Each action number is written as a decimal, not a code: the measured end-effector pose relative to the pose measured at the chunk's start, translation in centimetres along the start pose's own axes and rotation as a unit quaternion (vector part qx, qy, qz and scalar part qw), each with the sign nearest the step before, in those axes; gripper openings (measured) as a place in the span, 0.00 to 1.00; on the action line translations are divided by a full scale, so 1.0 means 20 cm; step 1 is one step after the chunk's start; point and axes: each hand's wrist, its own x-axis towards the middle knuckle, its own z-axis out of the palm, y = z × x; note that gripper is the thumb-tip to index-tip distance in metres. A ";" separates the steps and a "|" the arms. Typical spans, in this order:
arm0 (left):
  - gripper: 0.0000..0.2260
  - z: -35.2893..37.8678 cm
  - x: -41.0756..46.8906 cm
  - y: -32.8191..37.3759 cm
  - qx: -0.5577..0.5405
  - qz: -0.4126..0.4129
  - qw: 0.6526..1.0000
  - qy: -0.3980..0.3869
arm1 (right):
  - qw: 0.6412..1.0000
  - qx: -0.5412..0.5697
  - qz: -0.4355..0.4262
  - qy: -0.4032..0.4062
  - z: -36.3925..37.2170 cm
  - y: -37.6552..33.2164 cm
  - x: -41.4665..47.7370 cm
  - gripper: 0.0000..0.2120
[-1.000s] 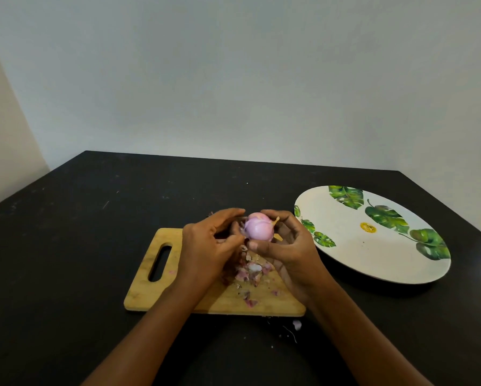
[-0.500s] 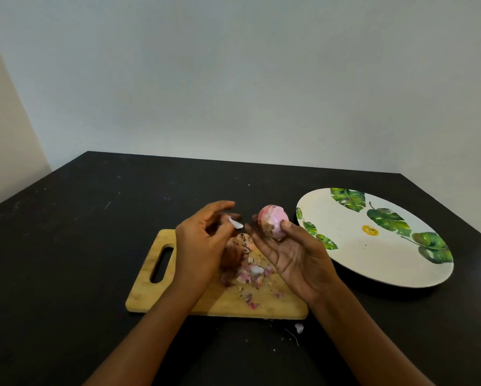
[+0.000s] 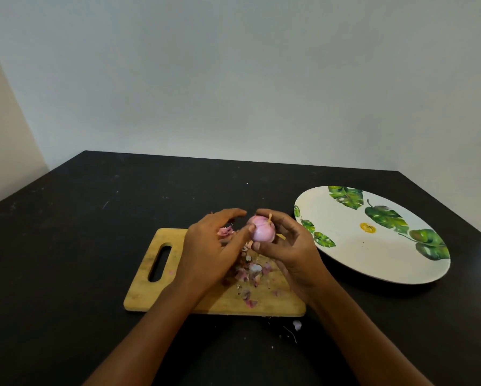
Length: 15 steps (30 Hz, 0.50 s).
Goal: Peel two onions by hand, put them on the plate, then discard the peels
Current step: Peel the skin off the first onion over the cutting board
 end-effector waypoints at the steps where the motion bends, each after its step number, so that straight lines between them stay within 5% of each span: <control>1: 0.20 0.00 0.00 0.01 -0.011 0.003 1.000 -0.010 | 1.000 -0.017 -0.014 -0.006 0.00 0.00 0.00 0.24; 6: 0.10 -0.01 0.00 0.03 -0.038 0.028 0.999 -0.013 | 0.996 -0.056 -0.054 -0.031 0.01 -0.01 -0.01 0.24; 15: 0.13 -0.03 0.00 0.01 -0.001 0.028 0.999 -0.040 | 0.981 -0.157 -0.105 -0.039 -0.01 0.03 0.00 0.25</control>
